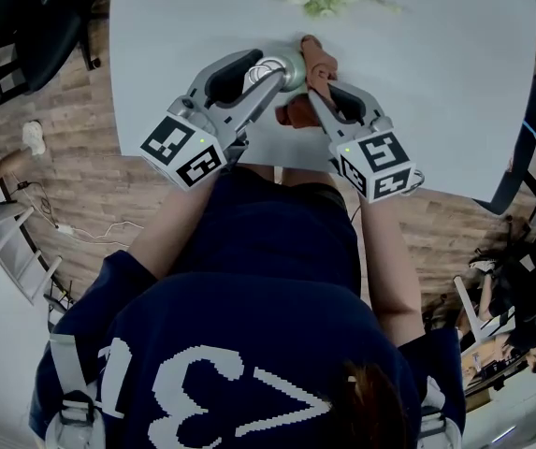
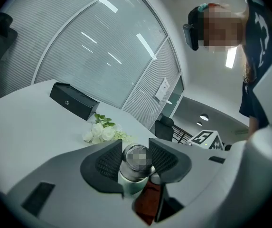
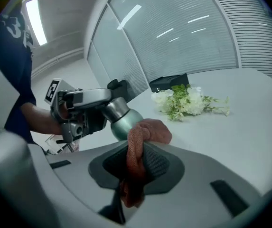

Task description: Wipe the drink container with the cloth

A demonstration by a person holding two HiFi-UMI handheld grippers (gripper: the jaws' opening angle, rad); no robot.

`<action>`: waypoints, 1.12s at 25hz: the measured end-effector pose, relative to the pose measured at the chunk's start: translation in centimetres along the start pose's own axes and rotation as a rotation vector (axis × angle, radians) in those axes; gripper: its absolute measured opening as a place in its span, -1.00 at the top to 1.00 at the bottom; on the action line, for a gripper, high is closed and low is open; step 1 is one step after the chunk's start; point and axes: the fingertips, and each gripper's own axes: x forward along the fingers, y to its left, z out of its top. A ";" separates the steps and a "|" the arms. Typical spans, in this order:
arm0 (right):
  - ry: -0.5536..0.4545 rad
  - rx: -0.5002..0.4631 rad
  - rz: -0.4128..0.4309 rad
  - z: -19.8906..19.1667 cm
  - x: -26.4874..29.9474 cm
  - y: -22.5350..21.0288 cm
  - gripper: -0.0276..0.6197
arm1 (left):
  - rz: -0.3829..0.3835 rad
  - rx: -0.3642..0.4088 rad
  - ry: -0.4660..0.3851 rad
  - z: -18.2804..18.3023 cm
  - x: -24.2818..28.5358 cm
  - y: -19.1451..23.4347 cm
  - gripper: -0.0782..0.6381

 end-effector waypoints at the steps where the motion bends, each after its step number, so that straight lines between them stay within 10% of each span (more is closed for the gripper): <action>1: 0.000 -0.011 0.029 0.2 -0.2 0.8 0.69 | 0.000 0.001 0.000 0.0 0.0 0.0 0.27; 8: -0.118 -0.028 0.258 3.2 -1.5 5.5 0.69 | -0.002 0.014 0.008 0.0 0.2 0.0 0.27; 22: 0.267 -0.034 0.024 -5.1 2.2 -0.5 0.69 | -0.019 0.030 0.015 0.0 0.6 -0.2 0.27; 28: 0.249 -0.038 0.105 -3.8 2.5 2.4 0.69 | -0.020 0.037 0.011 0.0 0.5 -0.1 0.27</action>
